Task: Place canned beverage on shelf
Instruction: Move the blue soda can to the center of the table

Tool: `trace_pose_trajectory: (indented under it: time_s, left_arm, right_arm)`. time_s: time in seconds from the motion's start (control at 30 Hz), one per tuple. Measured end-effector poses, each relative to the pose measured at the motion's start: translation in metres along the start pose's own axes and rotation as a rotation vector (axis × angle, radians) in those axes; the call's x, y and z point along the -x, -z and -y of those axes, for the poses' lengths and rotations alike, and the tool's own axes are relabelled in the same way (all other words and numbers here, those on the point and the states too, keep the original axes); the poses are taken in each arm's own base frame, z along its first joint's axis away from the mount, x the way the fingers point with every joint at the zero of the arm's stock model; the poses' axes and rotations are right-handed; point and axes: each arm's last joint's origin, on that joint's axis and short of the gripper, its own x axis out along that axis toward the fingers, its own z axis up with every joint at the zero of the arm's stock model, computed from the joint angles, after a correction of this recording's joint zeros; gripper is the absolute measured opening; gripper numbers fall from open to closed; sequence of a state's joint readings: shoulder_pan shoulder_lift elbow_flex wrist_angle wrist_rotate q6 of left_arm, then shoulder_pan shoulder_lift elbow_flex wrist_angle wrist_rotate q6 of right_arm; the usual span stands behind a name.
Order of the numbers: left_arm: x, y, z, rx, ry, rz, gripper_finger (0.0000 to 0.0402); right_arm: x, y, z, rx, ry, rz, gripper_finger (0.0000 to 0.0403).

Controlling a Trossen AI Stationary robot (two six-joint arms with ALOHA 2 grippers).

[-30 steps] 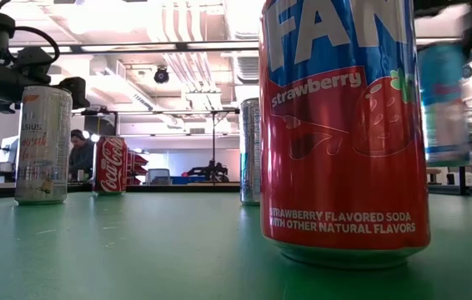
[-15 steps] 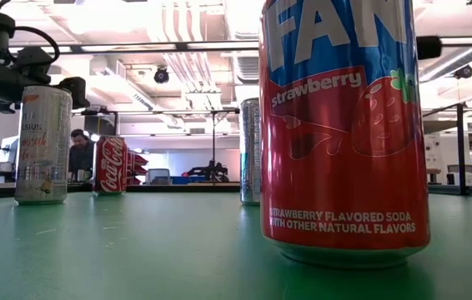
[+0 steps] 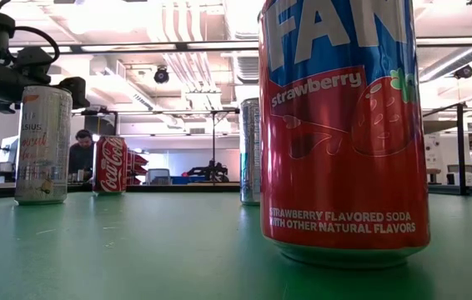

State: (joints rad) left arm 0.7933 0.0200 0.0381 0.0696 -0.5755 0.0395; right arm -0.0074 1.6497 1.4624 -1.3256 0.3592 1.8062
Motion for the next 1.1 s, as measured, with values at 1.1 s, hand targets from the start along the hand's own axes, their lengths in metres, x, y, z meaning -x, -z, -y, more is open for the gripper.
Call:
trace_pose_trajectory:
  time_s: [1.1]
  left_arm:
    - [0.000,0.000,0.000,0.000,0.000,0.000,0.0293]
  right_arm:
    - [-0.015,0.003,-0.010,-0.166,0.033,0.007,0.0372]
